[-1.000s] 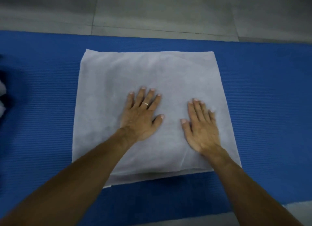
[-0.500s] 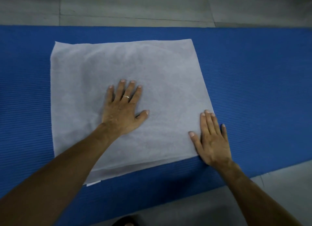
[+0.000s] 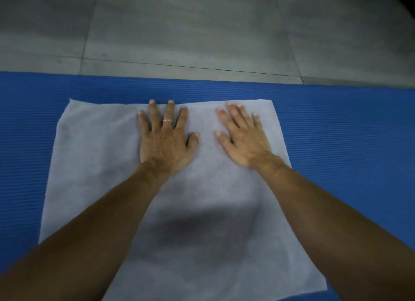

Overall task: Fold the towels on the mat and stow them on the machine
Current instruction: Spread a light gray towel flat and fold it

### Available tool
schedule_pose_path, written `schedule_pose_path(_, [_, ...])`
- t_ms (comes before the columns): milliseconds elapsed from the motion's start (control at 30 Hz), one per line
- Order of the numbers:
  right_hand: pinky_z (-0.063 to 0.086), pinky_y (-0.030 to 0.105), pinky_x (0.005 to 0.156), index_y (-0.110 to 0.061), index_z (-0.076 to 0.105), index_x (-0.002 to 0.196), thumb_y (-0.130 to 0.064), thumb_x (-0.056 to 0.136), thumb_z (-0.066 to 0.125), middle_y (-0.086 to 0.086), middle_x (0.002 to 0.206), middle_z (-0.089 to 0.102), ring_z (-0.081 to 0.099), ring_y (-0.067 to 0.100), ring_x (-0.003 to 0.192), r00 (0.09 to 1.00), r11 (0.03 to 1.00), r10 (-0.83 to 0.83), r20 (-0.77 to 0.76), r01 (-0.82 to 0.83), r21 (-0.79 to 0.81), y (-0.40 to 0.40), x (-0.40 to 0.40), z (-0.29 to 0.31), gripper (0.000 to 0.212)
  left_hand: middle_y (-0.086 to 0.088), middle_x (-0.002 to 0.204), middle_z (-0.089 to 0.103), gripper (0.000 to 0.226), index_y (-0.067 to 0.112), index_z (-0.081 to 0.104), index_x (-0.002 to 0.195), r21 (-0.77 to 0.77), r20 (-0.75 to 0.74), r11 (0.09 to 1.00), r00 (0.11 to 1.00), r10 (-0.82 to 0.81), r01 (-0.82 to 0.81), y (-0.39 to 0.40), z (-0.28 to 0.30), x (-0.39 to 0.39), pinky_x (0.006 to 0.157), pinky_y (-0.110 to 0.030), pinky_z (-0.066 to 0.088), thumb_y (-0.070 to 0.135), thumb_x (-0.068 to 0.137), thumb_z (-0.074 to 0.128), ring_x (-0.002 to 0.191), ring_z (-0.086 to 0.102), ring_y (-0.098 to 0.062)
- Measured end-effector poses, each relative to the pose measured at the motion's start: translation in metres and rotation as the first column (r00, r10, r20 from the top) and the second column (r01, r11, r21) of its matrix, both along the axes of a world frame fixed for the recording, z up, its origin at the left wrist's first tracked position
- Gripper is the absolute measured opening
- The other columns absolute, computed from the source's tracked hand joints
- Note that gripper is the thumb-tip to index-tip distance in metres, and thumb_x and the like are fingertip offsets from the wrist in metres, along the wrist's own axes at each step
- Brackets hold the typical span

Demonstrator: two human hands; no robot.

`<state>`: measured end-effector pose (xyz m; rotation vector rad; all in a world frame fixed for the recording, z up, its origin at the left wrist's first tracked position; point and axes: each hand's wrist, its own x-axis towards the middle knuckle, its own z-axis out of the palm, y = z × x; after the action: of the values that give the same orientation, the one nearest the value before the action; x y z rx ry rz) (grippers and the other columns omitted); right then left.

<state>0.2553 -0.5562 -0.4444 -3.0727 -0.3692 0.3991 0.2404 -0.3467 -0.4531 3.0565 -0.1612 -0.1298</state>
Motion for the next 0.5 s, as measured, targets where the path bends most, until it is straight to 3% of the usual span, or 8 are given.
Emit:
schedule_pose_path(67, [-0.007,0.047,0.120,-0.034,-0.005,0.154,-0.060,0.098,0.012,-0.005,0.163,-0.013,-0.014,0.016,0.149,0.980,0.980,-0.194,-0.041,0.192,-0.057,-0.026,0.026,0.003,0.065,-0.008,0.162,-0.001,0.083,0.025,0.000,0.154,0.011,-0.030,1.000,1.000,-0.004,0.005,-0.001,-0.001,-0.002,0.115,-0.063,-0.002,0.072,0.086,0.011,0.145,-0.010,-0.045])
schedule_pose_path(133, [-0.006,0.049,0.120,-0.027,-0.002,0.156,-0.059,0.098,0.011,0.001,0.163,-0.011,-0.012,0.020,0.150,0.964,0.961,-0.266,-0.020,0.264,-0.077,-0.035,0.038,0.010,0.067,-0.007,0.162,-0.005,0.090,0.027,-0.003,0.154,-0.008,-0.054,1.000,0.999,-0.002,0.001,-0.002,0.003,0.000,0.113,-0.064,-0.002,0.079,0.081,0.008,0.144,-0.013,-0.045])
schedule_pose_path(200, [0.001,0.050,0.121,-0.019,0.008,0.156,-0.055,0.098,0.014,0.007,0.164,-0.002,-0.005,0.025,0.150,0.997,0.997,-0.070,0.045,0.072,-0.035,-0.029,0.024,0.016,0.069,-0.006,0.162,-0.009,0.098,0.028,-0.006,0.153,-0.026,-0.086,1.000,0.996,-0.008,0.006,-0.002,0.005,0.002,0.113,-0.065,-0.004,0.086,0.075,0.004,0.144,-0.016,-0.044])
schedule_pose_path(267, [0.004,0.048,0.121,-0.022,0.015,0.156,-0.056,0.096,0.017,0.004,0.164,0.003,0.000,0.023,0.151,0.973,0.972,0.233,0.001,-0.233,-0.020,-0.037,-0.004,0.013,0.069,-0.006,0.162,-0.011,0.104,0.028,-0.009,0.152,-0.013,-0.096,1.000,0.995,-0.010,0.008,-0.001,0.002,0.003,0.113,-0.065,-0.004,0.090,0.069,0.000,0.143,-0.018,-0.044])
schedule_pose_path(300, [0.003,0.049,0.121,-0.026,0.011,0.156,-0.058,0.095,0.016,0.000,0.164,0.000,-0.003,0.021,0.151,0.963,0.963,0.267,-0.041,-0.269,-0.034,-0.051,-0.010,0.012,0.069,-0.006,0.162,-0.012,0.106,0.028,-0.011,0.152,-0.002,-0.104,1.000,0.995,-0.007,0.007,-0.001,0.002,0.002,0.113,-0.065,-0.004,0.092,0.067,-0.002,0.143,-0.018,-0.043])
schedule_pose_path(400, [-0.001,0.050,0.121,-0.033,-0.006,0.154,-0.064,0.091,0.002,-0.005,0.162,-0.014,-0.011,0.016,0.150,0.998,0.998,-0.002,-0.062,-0.002,-0.068,-0.105,0.012,0.013,0.071,-0.004,0.162,-0.012,0.106,0.030,-0.011,0.151,0.013,-0.120,1.000,0.993,-0.004,0.005,-0.002,0.003,0.006,0.114,-0.063,-0.005,0.093,0.067,0.002,0.144,-0.019,-0.041])
schedule_pose_path(500, [-0.003,0.047,0.120,-0.033,-0.007,0.154,-0.058,0.096,0.006,-0.002,0.162,-0.016,-0.012,0.015,0.149,0.994,0.997,0.024,-0.104,-0.032,-0.072,-0.125,0.029,0.015,0.064,-0.004,0.162,-0.011,0.103,0.032,-0.012,0.151,0.049,-0.152,0.998,0.988,-0.016,0.024,-0.003,0.007,0.005,0.115,-0.061,-0.006,0.093,0.070,0.004,0.145,-0.019,-0.038])
